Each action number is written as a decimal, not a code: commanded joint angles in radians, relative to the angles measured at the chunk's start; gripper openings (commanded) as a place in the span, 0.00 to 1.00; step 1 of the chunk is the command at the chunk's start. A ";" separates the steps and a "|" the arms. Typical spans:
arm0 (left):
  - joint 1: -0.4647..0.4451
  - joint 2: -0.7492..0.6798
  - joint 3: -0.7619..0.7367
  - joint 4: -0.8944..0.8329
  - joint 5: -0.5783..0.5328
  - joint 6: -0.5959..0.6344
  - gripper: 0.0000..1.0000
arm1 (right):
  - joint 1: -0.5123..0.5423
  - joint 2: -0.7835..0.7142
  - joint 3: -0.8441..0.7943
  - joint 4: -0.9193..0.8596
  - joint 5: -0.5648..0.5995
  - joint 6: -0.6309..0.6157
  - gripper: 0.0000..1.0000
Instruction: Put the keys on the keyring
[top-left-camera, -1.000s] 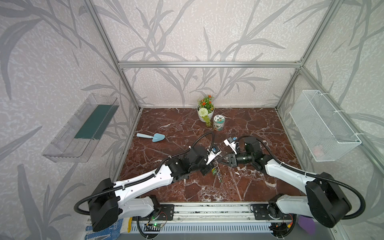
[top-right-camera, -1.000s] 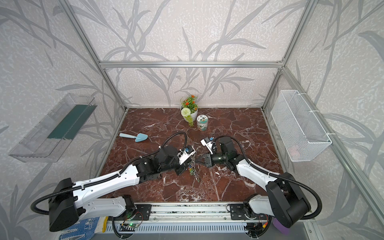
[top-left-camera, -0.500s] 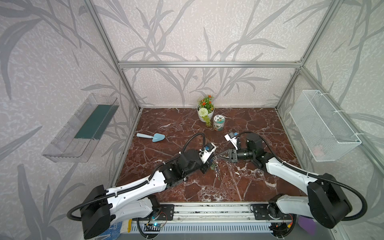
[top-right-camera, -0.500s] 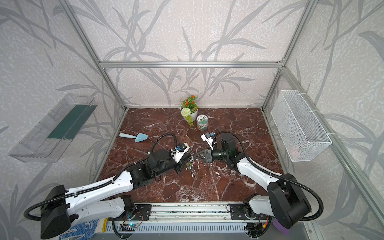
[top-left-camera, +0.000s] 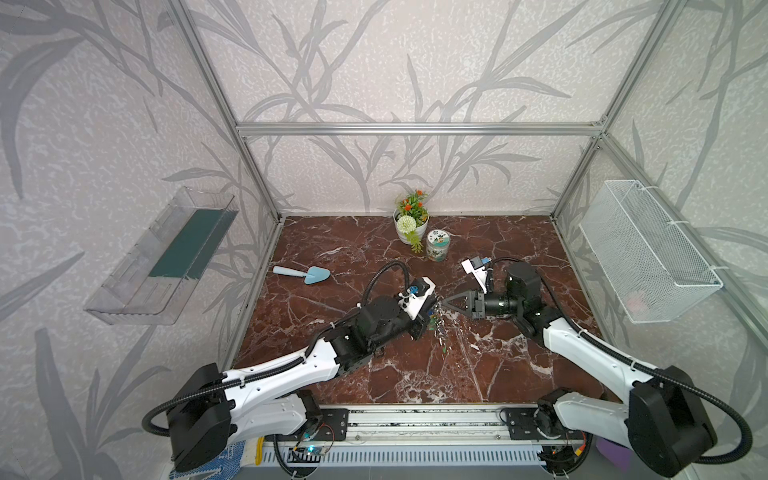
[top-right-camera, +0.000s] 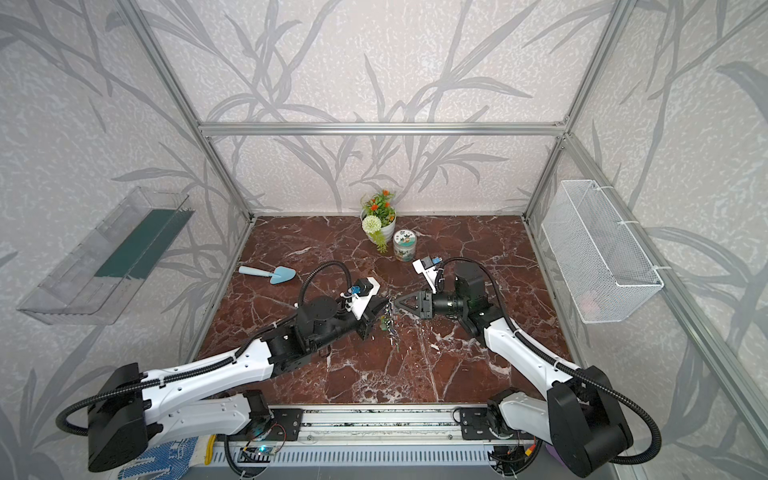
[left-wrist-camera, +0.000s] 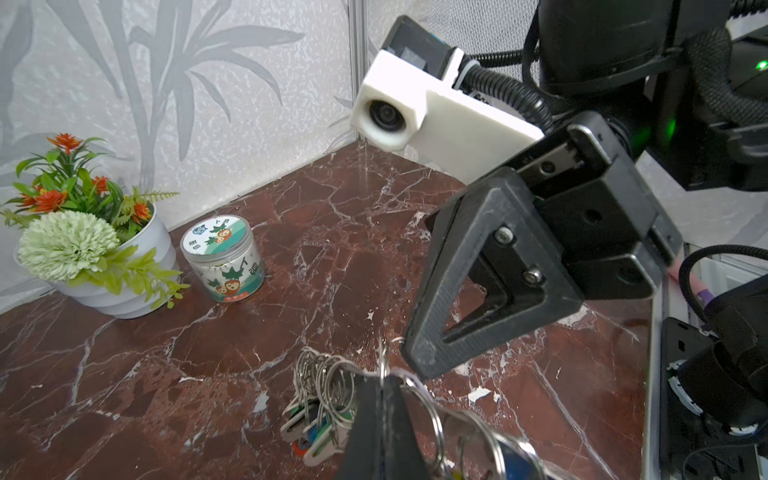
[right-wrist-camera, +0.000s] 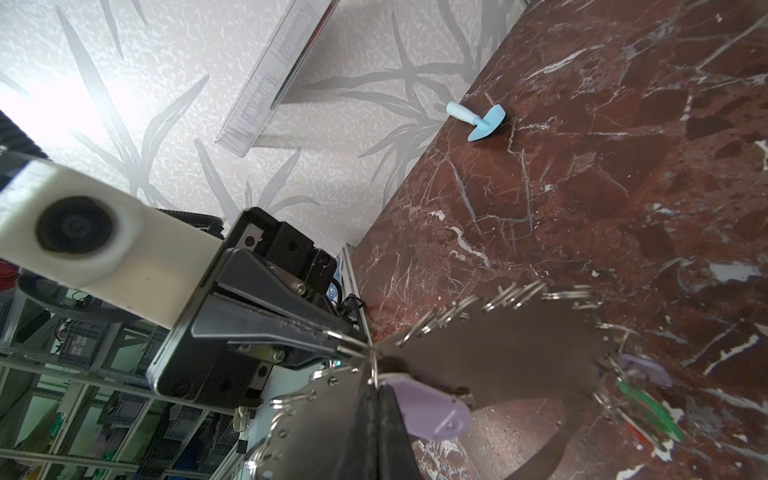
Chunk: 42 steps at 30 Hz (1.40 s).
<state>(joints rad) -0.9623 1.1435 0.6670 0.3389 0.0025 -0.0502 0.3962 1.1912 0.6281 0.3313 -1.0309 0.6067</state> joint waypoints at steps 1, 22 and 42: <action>-0.006 0.005 0.061 0.180 0.018 -0.014 0.00 | -0.022 -0.013 0.034 0.055 -0.021 0.024 0.00; -0.004 0.078 0.030 0.429 0.001 -0.126 0.00 | -0.036 -0.006 -0.005 0.140 -0.081 0.110 0.00; -0.004 0.083 0.056 0.398 -0.063 -0.086 0.00 | -0.038 -0.007 -0.038 0.133 -0.056 0.087 0.00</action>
<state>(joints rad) -0.9623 1.2404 0.6704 0.5972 -0.0658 -0.1459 0.3454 1.1793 0.6079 0.4938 -1.0485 0.7097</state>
